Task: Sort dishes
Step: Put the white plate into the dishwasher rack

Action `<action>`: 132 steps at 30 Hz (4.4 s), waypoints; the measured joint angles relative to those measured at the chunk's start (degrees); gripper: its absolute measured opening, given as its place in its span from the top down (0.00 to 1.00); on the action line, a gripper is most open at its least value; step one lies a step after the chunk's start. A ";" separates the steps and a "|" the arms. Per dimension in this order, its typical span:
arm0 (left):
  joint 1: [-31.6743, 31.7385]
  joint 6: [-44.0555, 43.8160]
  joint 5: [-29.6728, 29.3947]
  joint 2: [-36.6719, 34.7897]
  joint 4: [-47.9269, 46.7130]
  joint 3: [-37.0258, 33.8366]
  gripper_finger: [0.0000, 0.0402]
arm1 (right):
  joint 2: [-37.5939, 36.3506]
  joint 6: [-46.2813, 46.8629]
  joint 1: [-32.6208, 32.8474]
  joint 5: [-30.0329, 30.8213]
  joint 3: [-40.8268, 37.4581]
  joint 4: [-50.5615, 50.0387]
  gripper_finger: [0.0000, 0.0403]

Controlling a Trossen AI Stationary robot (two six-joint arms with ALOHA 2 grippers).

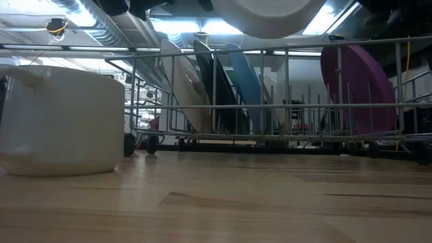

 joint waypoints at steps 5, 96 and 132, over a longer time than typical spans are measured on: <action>-0.36 0.02 -1.24 0.00 0.72 0.00 0.90 | 0.09 -0.01 0.00 -0.82 0.00 0.77 0.69; 7.96 -39.21 -48.32 44.11 -25.33 60.78 0.91 | -38.38 -2.36 0.04 71.55 3.50 -117.73 0.69; 7.94 -39.17 -48.30 44.09 -26.33 60.78 0.93 | -21.51 9.00 0.00 57.90 2.49 -121.62 0.69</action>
